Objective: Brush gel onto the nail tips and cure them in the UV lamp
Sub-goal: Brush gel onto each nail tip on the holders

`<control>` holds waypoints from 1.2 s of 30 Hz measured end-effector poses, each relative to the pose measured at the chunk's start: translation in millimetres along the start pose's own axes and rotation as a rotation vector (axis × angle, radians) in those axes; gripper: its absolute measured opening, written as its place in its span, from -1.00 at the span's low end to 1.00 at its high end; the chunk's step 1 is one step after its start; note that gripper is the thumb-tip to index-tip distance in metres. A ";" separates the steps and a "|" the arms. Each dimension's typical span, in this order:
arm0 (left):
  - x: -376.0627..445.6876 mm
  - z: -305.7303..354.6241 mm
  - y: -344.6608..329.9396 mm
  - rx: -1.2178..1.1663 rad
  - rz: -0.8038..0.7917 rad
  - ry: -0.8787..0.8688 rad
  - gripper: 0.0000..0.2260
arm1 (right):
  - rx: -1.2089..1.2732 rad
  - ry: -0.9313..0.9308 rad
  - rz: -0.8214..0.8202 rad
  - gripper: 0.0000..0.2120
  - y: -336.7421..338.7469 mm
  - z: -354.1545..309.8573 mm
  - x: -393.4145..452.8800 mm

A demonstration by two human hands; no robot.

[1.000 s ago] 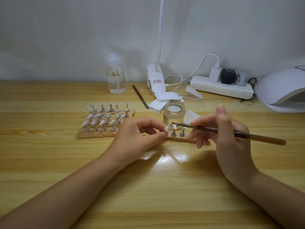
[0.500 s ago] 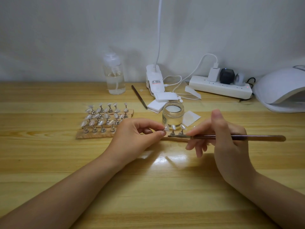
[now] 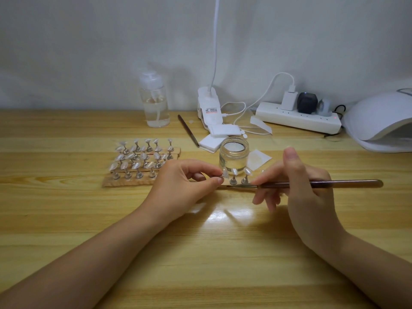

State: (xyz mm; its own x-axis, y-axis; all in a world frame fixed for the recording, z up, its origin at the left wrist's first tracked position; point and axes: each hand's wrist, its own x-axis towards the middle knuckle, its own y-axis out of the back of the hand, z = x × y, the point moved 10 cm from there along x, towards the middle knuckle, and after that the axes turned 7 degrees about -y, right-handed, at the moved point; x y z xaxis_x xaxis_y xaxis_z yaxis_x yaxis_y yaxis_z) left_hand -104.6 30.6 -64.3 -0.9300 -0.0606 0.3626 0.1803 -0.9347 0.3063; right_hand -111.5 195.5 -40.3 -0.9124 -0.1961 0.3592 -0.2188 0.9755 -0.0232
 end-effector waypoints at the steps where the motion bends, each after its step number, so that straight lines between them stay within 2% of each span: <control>1: 0.0 0.9 -0.1 0.006 -0.004 -0.006 -0.80 | -0.003 0.013 0.011 -0.52 0.9 -1.2 0.2; 7: -0.2 3.1 -1.1 0.021 -0.022 -0.025 -0.83 | -0.082 0.022 0.007 -0.58 -3.1 -1.1 3.6; 14: -0.8 -4.2 0.2 -0.023 0.006 0.029 -0.81 | -0.029 0.000 0.023 -0.49 1.7 0.6 0.1; 20: -0.9 -6.6 -0.7 -0.025 0.001 0.048 -0.83 | -0.080 -0.004 0.005 -0.58 -3.7 0.3 2.6; 27: -2.0 -4.2 -0.3 -0.026 0.003 0.041 -0.78 | -0.017 -0.012 0.012 -0.51 0.6 0.4 0.3; 31: -1.9 -3.6 -0.7 -0.018 -0.006 0.041 -0.81 | -0.034 -0.008 0.038 -0.53 1.7 -0.1 2.5; 36: -1.4 -4.1 -1.5 -0.013 -0.011 0.045 -0.83 | -0.041 -0.025 -0.003 -0.54 -4.3 1.1 3.1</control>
State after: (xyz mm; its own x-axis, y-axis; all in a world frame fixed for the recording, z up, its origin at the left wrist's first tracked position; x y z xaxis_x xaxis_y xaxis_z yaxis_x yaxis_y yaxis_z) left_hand -104.9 30.6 -68.9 -0.9454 -0.0659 0.3192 0.1664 -0.9397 0.2988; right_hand -113.8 190.6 -40.2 -0.9203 -0.2013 0.3355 -0.2078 0.9780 0.0169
